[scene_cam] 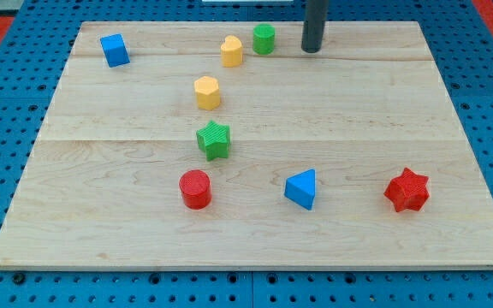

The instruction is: Push the yellow heart towards left

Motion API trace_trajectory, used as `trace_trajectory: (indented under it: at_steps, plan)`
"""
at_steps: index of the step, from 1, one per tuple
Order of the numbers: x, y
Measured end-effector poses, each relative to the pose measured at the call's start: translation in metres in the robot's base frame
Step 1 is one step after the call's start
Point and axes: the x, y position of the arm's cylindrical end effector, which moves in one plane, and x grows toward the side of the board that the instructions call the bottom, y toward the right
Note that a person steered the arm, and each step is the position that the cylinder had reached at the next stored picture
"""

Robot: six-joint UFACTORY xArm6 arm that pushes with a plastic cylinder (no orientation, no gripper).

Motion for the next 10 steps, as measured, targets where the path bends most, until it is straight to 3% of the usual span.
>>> trace_trajectory:
  at_steps: [1, 2, 5, 8, 9, 10]
  plan:
    - [0.033, -0.054]
    - [0.036, -0.064]
    - [0.033, -0.075]
    - [0.012, -0.126]
    - [0.051, -0.135]
    - [0.103, -0.081]
